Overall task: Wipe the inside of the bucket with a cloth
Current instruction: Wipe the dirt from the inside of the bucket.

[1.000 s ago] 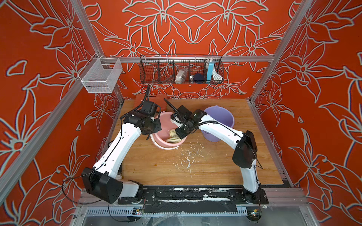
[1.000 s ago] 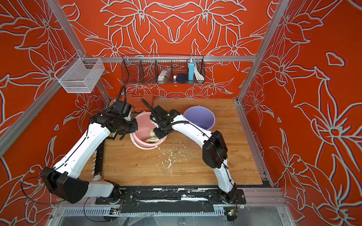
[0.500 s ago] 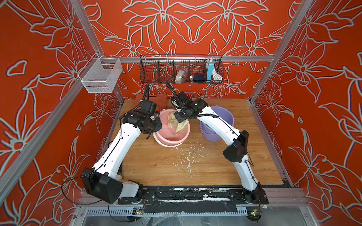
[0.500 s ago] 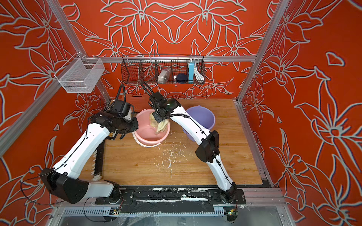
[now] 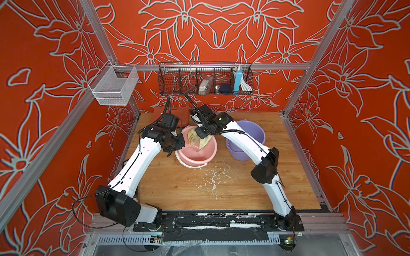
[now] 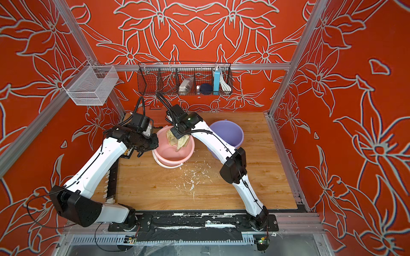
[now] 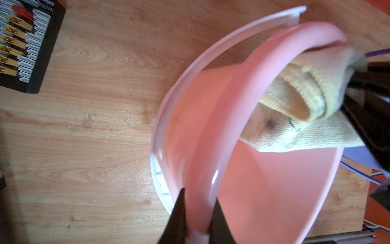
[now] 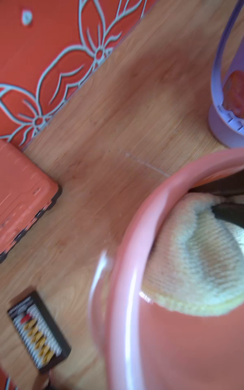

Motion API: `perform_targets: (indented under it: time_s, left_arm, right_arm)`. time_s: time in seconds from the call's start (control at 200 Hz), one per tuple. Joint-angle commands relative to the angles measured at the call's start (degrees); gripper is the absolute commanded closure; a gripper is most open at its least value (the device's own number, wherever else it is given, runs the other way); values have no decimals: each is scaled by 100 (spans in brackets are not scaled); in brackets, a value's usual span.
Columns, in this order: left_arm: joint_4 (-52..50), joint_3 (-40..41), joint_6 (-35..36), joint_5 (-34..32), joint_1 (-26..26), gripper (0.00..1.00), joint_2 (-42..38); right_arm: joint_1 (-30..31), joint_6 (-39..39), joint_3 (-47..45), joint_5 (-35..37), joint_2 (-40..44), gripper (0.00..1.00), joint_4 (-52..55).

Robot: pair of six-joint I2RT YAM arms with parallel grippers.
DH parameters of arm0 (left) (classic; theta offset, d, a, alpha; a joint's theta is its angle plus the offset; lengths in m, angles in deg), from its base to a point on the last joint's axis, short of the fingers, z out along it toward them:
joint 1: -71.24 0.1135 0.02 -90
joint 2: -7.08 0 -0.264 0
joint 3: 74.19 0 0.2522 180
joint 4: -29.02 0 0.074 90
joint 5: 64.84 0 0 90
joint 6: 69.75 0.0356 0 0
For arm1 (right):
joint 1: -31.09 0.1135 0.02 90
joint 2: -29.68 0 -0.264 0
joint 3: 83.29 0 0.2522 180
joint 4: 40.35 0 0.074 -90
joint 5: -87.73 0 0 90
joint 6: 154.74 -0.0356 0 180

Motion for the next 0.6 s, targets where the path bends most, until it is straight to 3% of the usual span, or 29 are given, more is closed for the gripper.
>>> perform_targets:
  time_s: [0.0,0.2,0.596]
  left_arm:
    - [166,4,-21,-392,2,100,-149]
    - [393,-168,-117,-663,-2,100,-47]
    - [651,-227,-322,-446,-4,100,194]
  right_arm:
    - [-74,21,-208,790,276,100,590]
    - [-73,-414,-1386,469,956,100,638]
    - [292,-1196,-2445,-2798,1508,100,9]
